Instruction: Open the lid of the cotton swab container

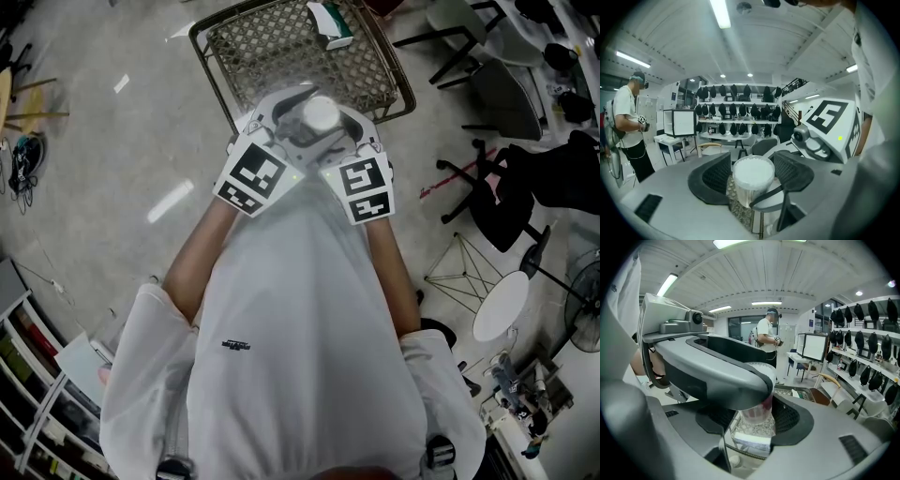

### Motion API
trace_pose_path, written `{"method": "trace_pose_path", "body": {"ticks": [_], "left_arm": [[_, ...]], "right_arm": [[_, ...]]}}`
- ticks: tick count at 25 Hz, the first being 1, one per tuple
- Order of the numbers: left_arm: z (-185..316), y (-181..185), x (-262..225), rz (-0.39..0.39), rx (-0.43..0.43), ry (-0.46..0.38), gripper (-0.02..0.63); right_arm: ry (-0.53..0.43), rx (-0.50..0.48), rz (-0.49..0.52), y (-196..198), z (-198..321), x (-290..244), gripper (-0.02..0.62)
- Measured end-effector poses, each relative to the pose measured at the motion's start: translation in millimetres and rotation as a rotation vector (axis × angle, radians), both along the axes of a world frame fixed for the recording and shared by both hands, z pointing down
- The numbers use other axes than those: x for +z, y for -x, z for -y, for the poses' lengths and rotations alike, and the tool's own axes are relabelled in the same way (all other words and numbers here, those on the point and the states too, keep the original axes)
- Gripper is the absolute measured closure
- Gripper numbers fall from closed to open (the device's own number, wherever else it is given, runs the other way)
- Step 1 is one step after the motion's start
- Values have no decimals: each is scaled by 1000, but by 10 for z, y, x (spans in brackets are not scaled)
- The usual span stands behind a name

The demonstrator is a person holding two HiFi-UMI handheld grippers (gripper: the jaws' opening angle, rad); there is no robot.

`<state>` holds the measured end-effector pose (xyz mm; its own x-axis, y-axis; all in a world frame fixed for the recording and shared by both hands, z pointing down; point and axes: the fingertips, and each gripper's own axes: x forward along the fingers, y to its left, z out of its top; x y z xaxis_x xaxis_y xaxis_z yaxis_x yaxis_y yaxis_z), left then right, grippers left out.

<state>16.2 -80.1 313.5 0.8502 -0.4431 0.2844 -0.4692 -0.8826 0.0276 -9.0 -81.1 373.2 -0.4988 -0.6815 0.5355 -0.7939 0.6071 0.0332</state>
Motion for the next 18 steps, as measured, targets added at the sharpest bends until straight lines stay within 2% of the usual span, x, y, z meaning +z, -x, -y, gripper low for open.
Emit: {"method": "trace_pose_path", "body": {"ticks": [8,18], "left_arm": [[-34,-18,7,37,8,-23,337],[-36,-7,-120,-66,30,84,345]], "right_arm": [[0,-5,0,6,-11,-17,365],[-41,-15,5,-16,-30,-87,370]]}}
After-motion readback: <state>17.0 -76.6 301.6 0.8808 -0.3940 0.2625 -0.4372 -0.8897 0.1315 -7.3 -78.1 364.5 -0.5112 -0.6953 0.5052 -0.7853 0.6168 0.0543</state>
